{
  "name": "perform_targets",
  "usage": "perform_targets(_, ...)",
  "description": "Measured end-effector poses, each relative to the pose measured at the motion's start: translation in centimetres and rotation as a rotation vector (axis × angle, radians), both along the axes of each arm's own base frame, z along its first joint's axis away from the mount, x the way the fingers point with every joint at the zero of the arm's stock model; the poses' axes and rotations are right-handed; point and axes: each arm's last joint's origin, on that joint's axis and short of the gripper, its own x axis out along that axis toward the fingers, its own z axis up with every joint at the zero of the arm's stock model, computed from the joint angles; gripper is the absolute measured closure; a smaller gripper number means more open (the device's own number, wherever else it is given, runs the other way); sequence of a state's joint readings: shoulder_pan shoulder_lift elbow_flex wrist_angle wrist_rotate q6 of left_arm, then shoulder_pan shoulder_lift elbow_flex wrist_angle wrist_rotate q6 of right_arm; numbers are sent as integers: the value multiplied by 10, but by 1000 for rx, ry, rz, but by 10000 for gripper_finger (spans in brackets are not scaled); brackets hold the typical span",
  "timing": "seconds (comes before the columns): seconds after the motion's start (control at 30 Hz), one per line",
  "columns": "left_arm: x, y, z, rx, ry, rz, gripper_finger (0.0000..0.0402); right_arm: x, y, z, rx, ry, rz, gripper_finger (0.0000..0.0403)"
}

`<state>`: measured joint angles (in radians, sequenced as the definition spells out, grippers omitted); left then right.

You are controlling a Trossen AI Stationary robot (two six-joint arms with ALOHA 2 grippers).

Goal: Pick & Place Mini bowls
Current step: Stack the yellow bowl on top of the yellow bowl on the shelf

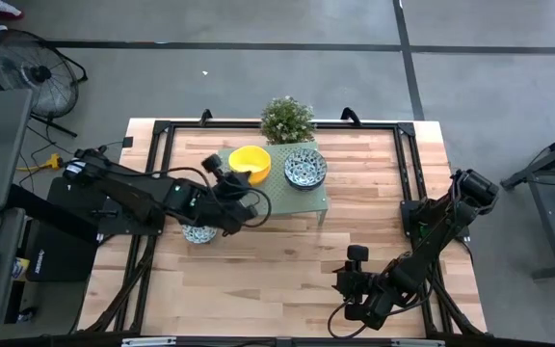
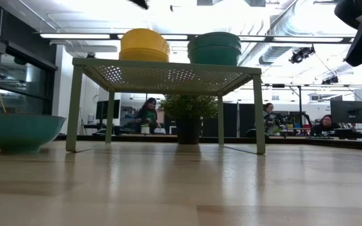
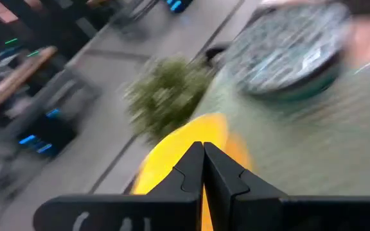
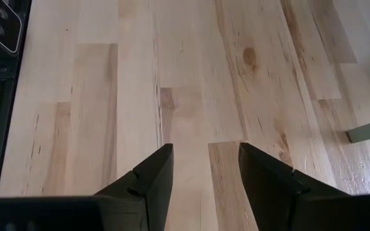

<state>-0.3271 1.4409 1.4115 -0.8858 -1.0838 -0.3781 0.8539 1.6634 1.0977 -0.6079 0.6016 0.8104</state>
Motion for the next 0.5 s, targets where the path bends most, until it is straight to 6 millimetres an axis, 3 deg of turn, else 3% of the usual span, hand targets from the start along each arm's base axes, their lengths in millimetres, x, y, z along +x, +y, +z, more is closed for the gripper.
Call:
perform_targets(0.2, 14, 0, 8, -23, -122, -246, 401, 0, 0, 0, -4, -4, 0, 238)
perform_targets(0.33, 14, 10, 7, -13, -174, -271, 401, 0, 0, 0, 1, -1, 2, 238)
perform_targets(0.5, 12, 23, -10, -33, -181, -225, 401, 0, 0, 0, 0, 1, 5, 238)
